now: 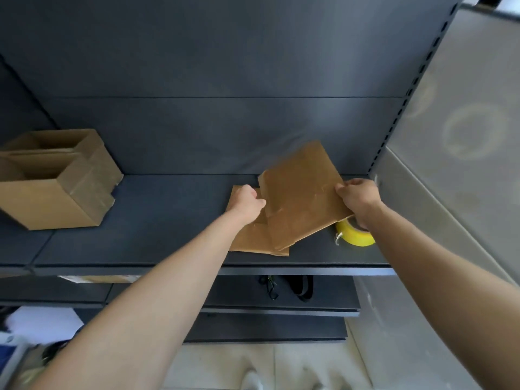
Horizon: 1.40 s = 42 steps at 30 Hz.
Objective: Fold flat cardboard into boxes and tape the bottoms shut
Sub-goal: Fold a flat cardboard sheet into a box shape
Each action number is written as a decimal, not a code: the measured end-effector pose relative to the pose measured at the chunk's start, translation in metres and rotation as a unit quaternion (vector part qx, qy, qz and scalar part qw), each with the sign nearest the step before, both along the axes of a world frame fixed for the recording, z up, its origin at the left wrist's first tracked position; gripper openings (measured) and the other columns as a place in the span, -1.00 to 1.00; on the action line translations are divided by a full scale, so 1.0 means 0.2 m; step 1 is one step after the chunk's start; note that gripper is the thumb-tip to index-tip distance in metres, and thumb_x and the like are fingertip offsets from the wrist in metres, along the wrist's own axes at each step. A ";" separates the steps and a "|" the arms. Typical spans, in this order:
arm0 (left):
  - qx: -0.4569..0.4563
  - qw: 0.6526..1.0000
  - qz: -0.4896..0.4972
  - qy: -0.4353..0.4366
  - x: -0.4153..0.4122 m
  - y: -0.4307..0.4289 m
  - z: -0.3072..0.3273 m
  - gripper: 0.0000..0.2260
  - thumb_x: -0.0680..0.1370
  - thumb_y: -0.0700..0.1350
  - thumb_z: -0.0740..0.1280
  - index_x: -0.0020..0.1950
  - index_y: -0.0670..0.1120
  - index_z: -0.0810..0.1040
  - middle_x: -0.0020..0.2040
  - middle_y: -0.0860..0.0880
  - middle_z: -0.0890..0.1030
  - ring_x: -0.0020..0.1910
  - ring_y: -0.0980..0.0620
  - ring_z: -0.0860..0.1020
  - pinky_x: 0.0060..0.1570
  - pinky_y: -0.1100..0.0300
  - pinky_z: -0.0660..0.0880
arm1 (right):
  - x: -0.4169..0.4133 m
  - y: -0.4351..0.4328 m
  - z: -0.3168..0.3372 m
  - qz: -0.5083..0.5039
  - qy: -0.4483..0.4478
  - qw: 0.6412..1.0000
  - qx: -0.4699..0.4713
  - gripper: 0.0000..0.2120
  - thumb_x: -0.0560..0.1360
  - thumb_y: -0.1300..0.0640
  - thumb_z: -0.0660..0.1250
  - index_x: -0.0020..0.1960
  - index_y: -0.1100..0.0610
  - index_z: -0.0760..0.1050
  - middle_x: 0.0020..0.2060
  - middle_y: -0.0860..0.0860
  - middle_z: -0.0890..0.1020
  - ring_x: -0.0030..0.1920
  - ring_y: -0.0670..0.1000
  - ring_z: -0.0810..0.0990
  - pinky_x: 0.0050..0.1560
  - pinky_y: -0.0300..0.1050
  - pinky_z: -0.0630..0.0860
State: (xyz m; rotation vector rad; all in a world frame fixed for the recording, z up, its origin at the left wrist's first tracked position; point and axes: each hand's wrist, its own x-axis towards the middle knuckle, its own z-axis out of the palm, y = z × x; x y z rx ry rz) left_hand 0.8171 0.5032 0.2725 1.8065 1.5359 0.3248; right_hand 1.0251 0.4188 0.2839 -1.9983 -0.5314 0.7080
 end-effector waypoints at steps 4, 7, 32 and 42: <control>-0.031 0.995 -0.050 -0.076 0.13 -0.08 0.14 -0.72 0.57 -0.11 0.32 0.25 -0.15 0.46 0.17 -0.01 0.43 0.13 0.00 0.46 0.10 0.18 0.39 | 0.05 0.00 0.15 0.085 -0.121 0.989 -0.008 -0.96 0.50 0.13 0.33 -0.08 0.11 0.52 -0.14 0.05 0.57 -0.14 0.06 0.53 -0.13 -0.15 0.42; -0.052 0.995 -0.042 -0.080 0.19 -0.13 0.18 -0.73 0.57 -0.12 0.32 0.24 -0.17 0.48 0.18 -0.10 0.50 0.16 -0.07 0.50 0.24 0.03 0.45 | 0.10 -0.01 0.26 0.124 -0.216 0.968 -0.014 -0.93 0.49 0.17 0.28 -0.14 0.13 0.52 -0.18 0.06 0.55 -0.20 0.08 0.50 -0.19 -0.14 0.40; -0.071 0.979 0.129 -0.144 0.00 -0.01 0.17 -0.42 0.59 -0.10 0.31 0.53 -0.10 0.11 0.42 -0.12 0.34 0.27 -0.09 0.45 0.15 0.09 0.51 | -0.06 0.13 0.13 0.275 -0.337 0.898 -0.067 -0.60 0.44 0.42 0.10 0.13 0.12 0.53 -0.06 0.12 0.59 -0.12 0.15 0.56 -0.13 -0.02 0.58; -0.057 0.969 0.164 -0.179 0.03 0.07 0.15 -0.37 0.51 0.24 0.28 0.45 -0.06 0.22 0.35 -0.06 0.37 0.23 -0.06 0.42 0.13 0.01 0.48 | -0.01 0.18 0.14 0.287 -0.211 0.931 -0.082 -0.83 0.55 0.03 0.23 0.11 -0.14 0.51 0.09 0.00 0.56 0.21 0.11 0.38 0.26 -0.02 0.27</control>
